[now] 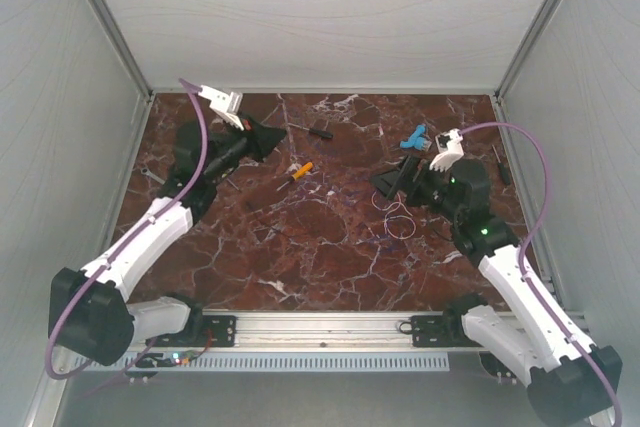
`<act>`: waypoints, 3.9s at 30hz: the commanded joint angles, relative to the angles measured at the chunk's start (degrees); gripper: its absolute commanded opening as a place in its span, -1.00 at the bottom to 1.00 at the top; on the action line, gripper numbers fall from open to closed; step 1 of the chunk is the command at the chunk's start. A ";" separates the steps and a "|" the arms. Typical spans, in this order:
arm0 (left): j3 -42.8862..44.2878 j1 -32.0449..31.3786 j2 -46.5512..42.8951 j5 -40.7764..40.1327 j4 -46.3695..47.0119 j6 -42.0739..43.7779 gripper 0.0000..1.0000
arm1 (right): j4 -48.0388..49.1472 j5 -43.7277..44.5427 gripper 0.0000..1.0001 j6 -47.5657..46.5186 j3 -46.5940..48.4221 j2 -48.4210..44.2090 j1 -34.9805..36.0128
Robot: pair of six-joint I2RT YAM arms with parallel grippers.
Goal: Zip-tie the wires
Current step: Untie the cable at the center of the board.
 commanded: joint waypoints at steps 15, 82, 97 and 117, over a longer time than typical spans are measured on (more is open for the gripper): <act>-13.00 -3.16 -1.20 11.57 18.73 1.24 -1.00 | 12.26 -11.56 0.39 9.51 3.06 14.48 1.94; -38.21 -3.42 -31.33 -13.52 2.26 -7.28 0.08 | -3.88 8.80 -1.00 -7.65 39.70 40.70 27.21; -44.08 -3.57 -21.17 -7.61 14.59 -10.35 0.88 | -8.58 19.54 -1.00 -15.02 49.16 33.35 28.04; -37.72 -10.04 0.97 -13.11 21.89 -10.36 0.58 | -10.71 20.77 -1.00 -20.94 60.26 31.75 32.14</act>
